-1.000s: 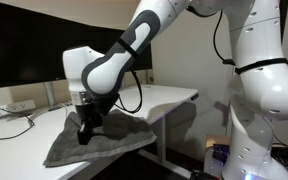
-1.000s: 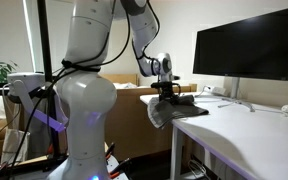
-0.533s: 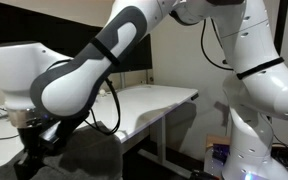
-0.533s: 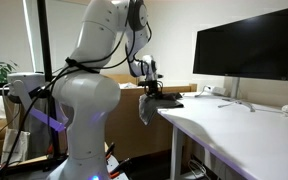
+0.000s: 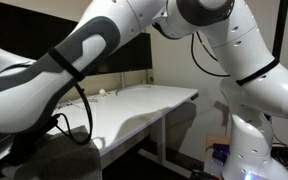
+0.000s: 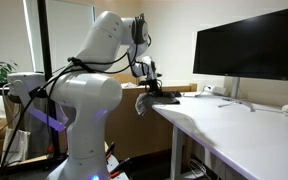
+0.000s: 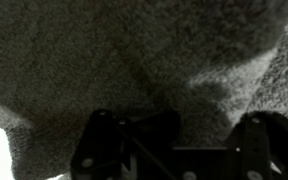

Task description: Wipe the desk with the cloth

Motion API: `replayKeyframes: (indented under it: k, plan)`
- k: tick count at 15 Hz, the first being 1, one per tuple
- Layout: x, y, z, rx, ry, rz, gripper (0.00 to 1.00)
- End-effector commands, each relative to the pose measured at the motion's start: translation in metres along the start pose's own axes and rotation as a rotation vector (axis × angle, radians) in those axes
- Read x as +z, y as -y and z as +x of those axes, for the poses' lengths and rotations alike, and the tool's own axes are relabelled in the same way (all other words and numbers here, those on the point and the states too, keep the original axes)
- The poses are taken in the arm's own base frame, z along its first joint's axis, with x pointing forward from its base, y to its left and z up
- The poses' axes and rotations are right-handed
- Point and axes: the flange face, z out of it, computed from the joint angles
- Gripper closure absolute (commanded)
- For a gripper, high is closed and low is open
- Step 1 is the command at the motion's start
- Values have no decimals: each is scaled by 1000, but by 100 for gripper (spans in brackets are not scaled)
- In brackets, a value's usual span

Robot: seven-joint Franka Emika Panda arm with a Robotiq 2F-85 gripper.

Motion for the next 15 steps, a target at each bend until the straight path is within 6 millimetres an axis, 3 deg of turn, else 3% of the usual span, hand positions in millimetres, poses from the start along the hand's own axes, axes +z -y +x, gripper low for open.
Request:
replayKeyframes:
  k: [1,6,12,15]
  plan:
    - [15,3,23,20,-18,-54,93]
    - [17,-34,52,75,-33,-88,92]
    - [20,-112,63,147,-27,-113,93]
    - [19,-163,64,196,-19,-125,94]
